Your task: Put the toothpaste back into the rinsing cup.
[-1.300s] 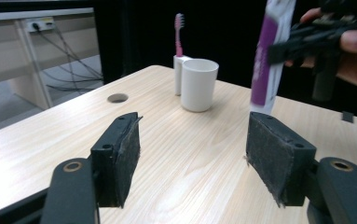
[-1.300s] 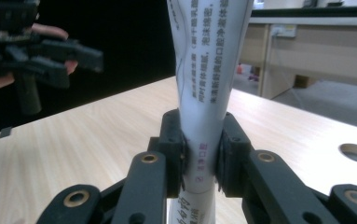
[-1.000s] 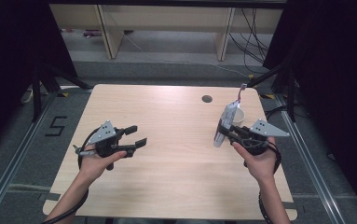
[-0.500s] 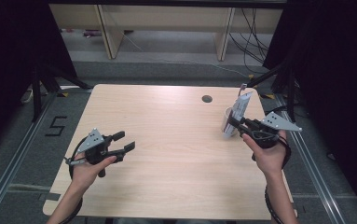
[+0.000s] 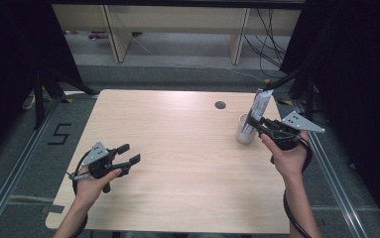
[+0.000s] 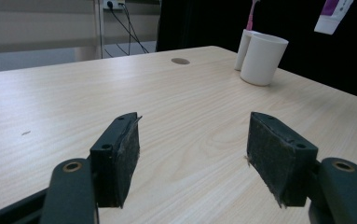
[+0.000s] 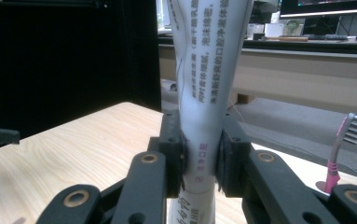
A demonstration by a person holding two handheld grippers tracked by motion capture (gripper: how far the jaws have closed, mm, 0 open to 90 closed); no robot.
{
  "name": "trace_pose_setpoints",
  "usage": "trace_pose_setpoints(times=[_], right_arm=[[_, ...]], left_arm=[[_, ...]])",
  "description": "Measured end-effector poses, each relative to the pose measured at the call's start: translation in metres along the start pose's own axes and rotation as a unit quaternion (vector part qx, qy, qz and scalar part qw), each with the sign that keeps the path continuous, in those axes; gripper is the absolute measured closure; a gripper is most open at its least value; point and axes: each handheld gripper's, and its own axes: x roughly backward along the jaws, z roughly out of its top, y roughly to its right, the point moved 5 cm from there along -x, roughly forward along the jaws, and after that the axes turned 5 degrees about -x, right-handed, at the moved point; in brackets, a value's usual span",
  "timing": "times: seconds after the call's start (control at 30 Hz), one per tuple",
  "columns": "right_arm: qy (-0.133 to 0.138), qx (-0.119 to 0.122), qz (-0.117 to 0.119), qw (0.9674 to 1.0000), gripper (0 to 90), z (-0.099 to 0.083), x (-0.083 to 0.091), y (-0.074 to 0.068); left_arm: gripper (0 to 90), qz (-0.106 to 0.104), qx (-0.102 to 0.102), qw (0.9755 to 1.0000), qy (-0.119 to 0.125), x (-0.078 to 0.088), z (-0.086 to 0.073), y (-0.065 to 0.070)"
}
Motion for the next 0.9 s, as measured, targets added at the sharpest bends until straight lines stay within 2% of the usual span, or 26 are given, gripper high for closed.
trace_pose_setpoints(times=[0.17, 0.2, 0.3, 0.37, 0.4, 0.43, 0.47, 0.67, 0.83, 0.87, 0.9], right_arm=[[-0.003, 0.002, -0.008, 1.0000, 75.6, 0.002, -0.001, 0.005], [-0.006, -0.006, -0.016, 0.9998, 75.5, 0.002, -0.002, 0.006], [-0.003, 0.003, -0.023, 0.9997, 75.5, 0.004, -0.004, 0.011], [0.003, 0.010, -0.030, 0.9995, 75.5, 0.006, -0.006, 0.015], [-0.003, 0.007, -0.031, 0.9995, 75.5, 0.006, -0.007, 0.016], [0.003, 0.001, -0.032, 0.9995, 75.5, 0.007, -0.008, 0.017], [0.001, 0.009, -0.038, 0.9992, 75.5, 0.008, -0.009, 0.019], [0.002, 0.011, -0.055, 0.9984, 75.5, 0.007, -0.016, 0.030], [-0.001, -0.002, -0.064, 0.9980, 75.4, 0.005, -0.019, 0.037], [-0.001, 0.008, -0.063, 0.9979, 75.4, 0.005, -0.020, 0.039], [-0.001, 0.006, -0.063, 0.9980, 75.4, 0.005, -0.021, 0.040]], left_arm=[[33.9, 0.001, 0.009, 1.0000, -0.001, -0.001, -0.005, 0.000], [33.9, 0.002, 0.009, 1.0000, -0.001, -0.001, -0.005, 0.000], [33.8, 0.007, 0.004, 1.0000, -0.004, -0.001, -0.007, -0.001], [33.9, 0.009, 0.009, 0.9999, -0.007, 0.000, -0.008, -0.002], [34.0, 0.010, 0.009, 0.9999, -0.007, 0.000, -0.009, -0.003], [34.0, 0.012, 0.011, 0.9999, -0.006, 0.000, -0.009, -0.003], [34.0, 0.009, 0.010, 0.9999, -0.003, -0.001, -0.009, -0.004], [33.8, 0.017, 0.011, 0.9998, -0.006, 0.000, -0.012, -0.005], [33.8, 0.021, 0.012, 0.9997, -0.007, 0.000, -0.013, -0.006], [33.7, 0.021, 0.011, 0.9997, -0.007, 0.000, -0.014, -0.006], [33.8, 0.021, 0.012, 0.9997, -0.007, 0.000, -0.013, -0.006]])
